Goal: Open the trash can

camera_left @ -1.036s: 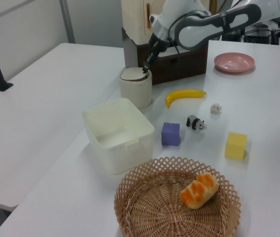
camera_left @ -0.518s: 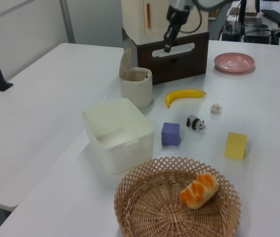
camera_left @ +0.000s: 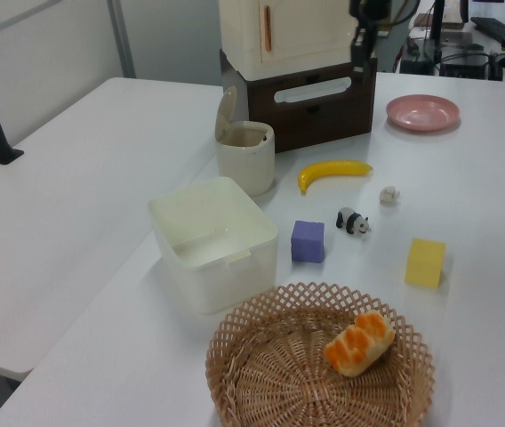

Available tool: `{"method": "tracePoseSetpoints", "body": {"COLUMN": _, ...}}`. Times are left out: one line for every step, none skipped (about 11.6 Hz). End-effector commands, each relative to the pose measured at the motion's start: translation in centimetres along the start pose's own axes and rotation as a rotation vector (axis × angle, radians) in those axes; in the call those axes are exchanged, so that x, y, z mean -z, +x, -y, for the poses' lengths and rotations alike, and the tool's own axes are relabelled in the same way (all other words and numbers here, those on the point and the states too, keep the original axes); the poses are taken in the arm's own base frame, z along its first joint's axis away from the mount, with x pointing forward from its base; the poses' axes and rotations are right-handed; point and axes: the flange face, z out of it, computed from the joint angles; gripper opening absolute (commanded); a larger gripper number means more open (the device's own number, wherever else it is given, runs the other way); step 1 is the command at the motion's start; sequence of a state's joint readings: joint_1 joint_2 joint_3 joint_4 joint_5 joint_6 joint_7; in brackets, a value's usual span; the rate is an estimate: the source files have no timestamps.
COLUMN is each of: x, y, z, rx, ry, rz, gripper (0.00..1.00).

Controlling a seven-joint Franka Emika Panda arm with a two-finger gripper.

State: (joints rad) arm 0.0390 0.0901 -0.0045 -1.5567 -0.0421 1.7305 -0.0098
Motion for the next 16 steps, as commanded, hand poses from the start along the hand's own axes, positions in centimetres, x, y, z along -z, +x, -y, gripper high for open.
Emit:
{"method": "tracePoseSetpoints", "body": {"x": 1.0, "y": -3.0, "z": -1.2, "rx": 0.009, "ry": 0.014, "rz": 0.064, "gripper": 1.0}}
{"method": "tracePoseSetpoints", "body": {"x": 1.0, "y": -3.1, "z": -1.4, "rx": 0.008, "ry": 0.009, "rz": 0.066, "gripper": 1.0}}
{"method": "tracePoseSetpoints", "body": {"x": 0.9, "y": -3.1, "z": -1.6, "rx": 0.005, "ry": 0.004, "rz": 0.066, "gripper": 1.0}}
{"method": "tracePoseSetpoints", "body": {"x": 1.0, "y": -3.1, "z": -1.8, "rx": 0.002, "ry": 0.003, "rz": 0.065, "gripper": 1.0}}
{"method": "tracePoseSetpoints", "body": {"x": 1.1, "y": -3.2, "z": -2.1, "rx": -0.005, "ry": 0.002, "rz": 0.064, "gripper": 1.0}}
{"method": "tracePoseSetpoints", "body": {"x": 1.1, "y": -3.2, "z": -2.4, "rx": -0.01, "ry": 0.002, "rz": 0.065, "gripper": 1.0}}
{"method": "tracePoseSetpoints", "body": {"x": 1.1, "y": -3.2, "z": -2.7, "rx": -0.018, "ry": 0.002, "rz": 0.067, "gripper": 1.0}}
{"method": "tracePoseSetpoints", "body": {"x": 1.2, "y": -3.3, "z": -2.9, "rx": -0.024, "ry": 0.002, "rz": 0.07, "gripper": 1.0}}
{"method": "tracePoseSetpoints", "body": {"x": 1.7, "y": -3.5, "z": -3.1, "rx": -0.029, "ry": 0.001, "rz": 0.069, "gripper": 1.0}}
{"method": "tracePoseSetpoints", "body": {"x": 1.8, "y": -3.5, "z": -3.2, "rx": -0.032, "ry": 0.001, "rz": 0.068, "gripper": 1.0}}
{"method": "tracePoseSetpoints", "body": {"x": 1.7, "y": -3.6, "z": -3.3, "rx": -0.035, "ry": 0.001, "rz": 0.071, "gripper": 1.0}}
{"method": "tracePoseSetpoints", "body": {"x": 1.8, "y": -3.5, "z": -3.2, "rx": -0.034, "ry": 0.001, "rz": 0.069, "gripper": 1.0}}
{"method": "tracePoseSetpoints", "body": {"x": 1.8, "y": -3.5, "z": -3.2, "rx": -0.034, "ry": 0.001, "rz": 0.066, "gripper": 1.0}}
{"method": "tracePoseSetpoints", "body": {"x": 1.8, "y": -3.4, "z": -3.4, "rx": -0.037, "ry": 0.001, "rz": 0.066, "gripper": 1.0}}
{"method": "tracePoseSetpoints", "body": {"x": 1.7, "y": -3.4, "z": -3.3, "rx": -0.035, "ry": 0.001, "rz": 0.068, "gripper": 1.0}}
{"method": "tracePoseSetpoints", "body": {"x": 1.8, "y": -3.4, "z": -3.4, "rx": -0.037, "ry": 0.001, "rz": 0.066, "gripper": 1.0}}
